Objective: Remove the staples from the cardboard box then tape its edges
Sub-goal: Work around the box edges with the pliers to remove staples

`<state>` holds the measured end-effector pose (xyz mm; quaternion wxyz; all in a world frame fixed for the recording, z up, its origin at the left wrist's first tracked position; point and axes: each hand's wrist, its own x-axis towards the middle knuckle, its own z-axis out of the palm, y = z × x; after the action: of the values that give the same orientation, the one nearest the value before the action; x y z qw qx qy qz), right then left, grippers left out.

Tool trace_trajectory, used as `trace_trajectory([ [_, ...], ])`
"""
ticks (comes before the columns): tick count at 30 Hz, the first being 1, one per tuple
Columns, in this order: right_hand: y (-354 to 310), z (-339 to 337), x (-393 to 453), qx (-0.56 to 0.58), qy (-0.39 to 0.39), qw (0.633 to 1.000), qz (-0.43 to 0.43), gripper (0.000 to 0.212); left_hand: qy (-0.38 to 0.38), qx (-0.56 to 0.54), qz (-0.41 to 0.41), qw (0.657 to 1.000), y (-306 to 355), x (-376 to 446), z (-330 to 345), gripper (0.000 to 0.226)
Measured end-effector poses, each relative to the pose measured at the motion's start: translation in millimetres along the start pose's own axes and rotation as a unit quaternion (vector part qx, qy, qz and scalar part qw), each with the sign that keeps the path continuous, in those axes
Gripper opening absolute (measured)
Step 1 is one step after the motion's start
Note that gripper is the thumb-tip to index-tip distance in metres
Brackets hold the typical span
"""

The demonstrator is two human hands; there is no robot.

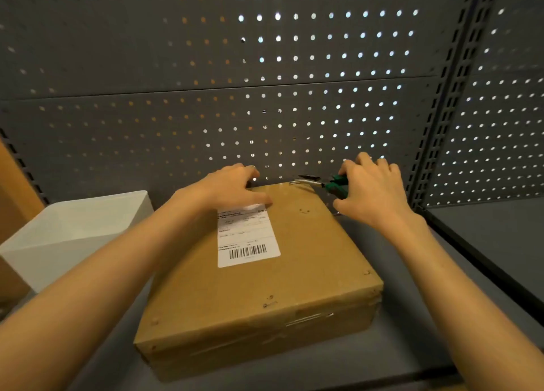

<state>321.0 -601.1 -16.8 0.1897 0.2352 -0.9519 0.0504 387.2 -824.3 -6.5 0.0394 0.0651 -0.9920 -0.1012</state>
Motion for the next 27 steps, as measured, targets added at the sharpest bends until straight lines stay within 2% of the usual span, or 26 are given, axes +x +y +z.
trace_trajectory([
  [6,5.3,2.1,1.4,-0.016,0.015,0.999,-0.032,0.05,-0.043,-0.021,-0.021,0.999,6.7,18.0,14.4,0.068],
  [9,5.6,3.7,2.4,-0.028,0.01,0.999,-0.045,0.053,-0.033,-0.02,-0.023,0.999,6.6,18.7,21.1,0.067],
  [14,1.8,6.5,2.3,-0.016,0.0,0.999,-0.047,0.048,-0.047,-0.096,-0.02,0.994,3.7,12.8,28.5,0.057],
  [19,1.1,3.5,3.1,-0.01,-0.013,0.998,-0.058,0.049,0.01,-0.084,-0.019,0.996,1.5,5.5,39.5,0.058],
  [27,-1.7,-5.1,8.5,-0.011,-0.029,0.998,-0.061,0.044,0.022,-0.086,-0.022,0.996,-1.6,5.6,43.2,0.057],
])
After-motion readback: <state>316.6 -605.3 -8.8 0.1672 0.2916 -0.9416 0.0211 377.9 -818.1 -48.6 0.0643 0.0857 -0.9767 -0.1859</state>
